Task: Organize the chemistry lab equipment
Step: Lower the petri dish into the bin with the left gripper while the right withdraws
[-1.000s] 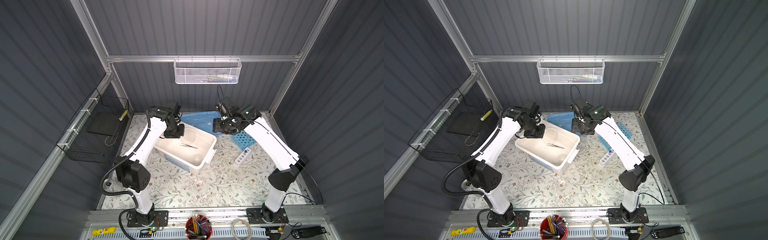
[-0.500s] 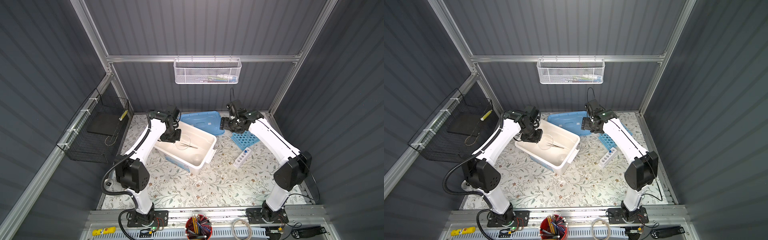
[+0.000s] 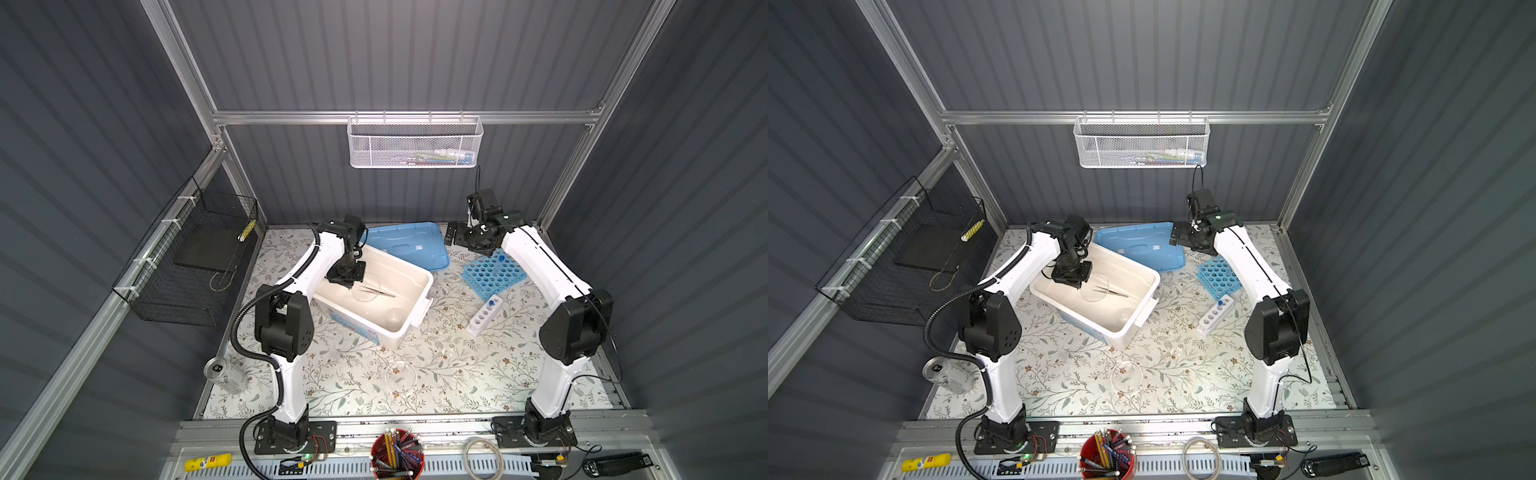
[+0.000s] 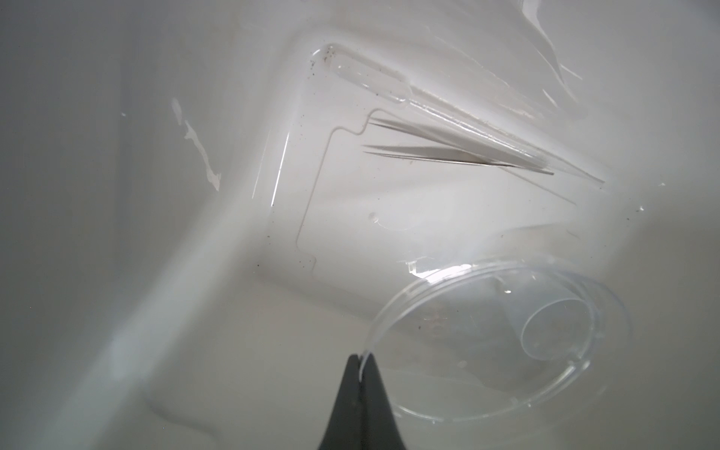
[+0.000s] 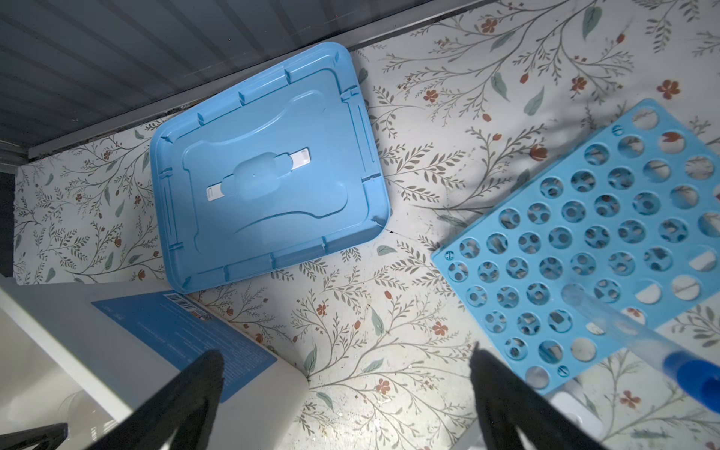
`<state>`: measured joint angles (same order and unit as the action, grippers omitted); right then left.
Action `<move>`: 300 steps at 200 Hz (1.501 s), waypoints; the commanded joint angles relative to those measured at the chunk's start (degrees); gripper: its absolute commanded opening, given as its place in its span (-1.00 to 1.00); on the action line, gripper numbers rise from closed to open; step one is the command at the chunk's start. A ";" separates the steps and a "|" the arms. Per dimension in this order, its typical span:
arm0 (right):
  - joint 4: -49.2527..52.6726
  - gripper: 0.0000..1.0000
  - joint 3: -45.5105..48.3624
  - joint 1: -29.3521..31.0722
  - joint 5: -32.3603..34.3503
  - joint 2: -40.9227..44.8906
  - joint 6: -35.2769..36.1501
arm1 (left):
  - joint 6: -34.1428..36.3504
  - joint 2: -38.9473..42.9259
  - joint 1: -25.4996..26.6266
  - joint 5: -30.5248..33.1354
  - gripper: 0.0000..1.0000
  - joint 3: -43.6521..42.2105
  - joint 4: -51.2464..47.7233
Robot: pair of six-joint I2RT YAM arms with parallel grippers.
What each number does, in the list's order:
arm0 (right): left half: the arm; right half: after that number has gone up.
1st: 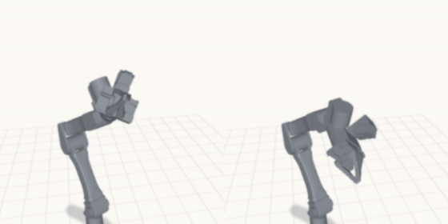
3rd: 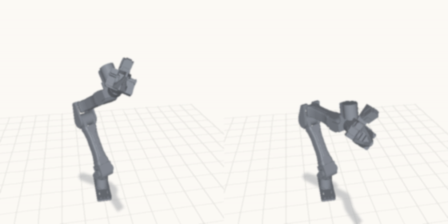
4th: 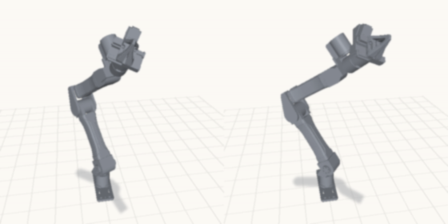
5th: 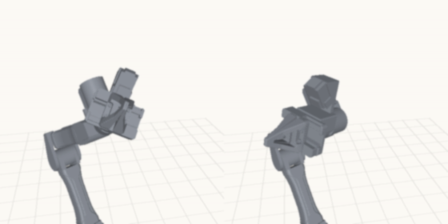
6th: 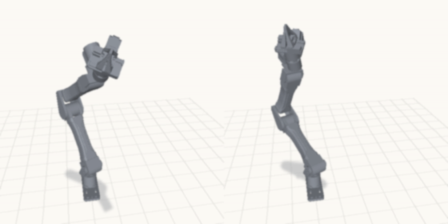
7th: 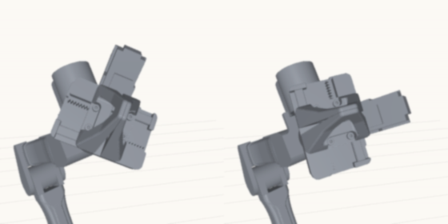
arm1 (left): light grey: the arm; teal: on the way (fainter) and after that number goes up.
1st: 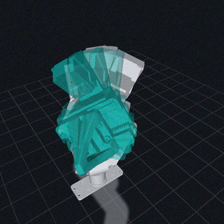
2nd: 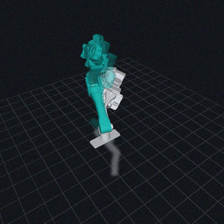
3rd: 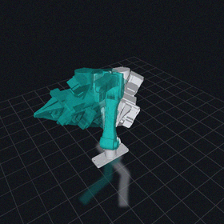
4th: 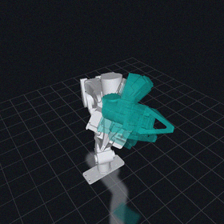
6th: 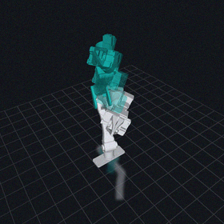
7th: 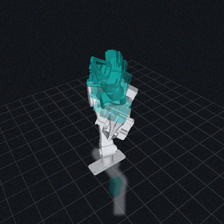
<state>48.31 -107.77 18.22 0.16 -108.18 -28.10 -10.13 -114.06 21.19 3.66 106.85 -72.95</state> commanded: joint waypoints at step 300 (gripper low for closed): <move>3.01 0.98 -6.14 -4.95 -4.13 -3.61 5.05 | -1.51 -7.62 -0.30 -1.17 -1.00 -8.35 11.07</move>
<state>49.52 -112.53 13.63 -4.54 -112.14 -23.97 -11.77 -120.49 21.17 4.29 98.83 -62.22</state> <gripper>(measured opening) 0.990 0.048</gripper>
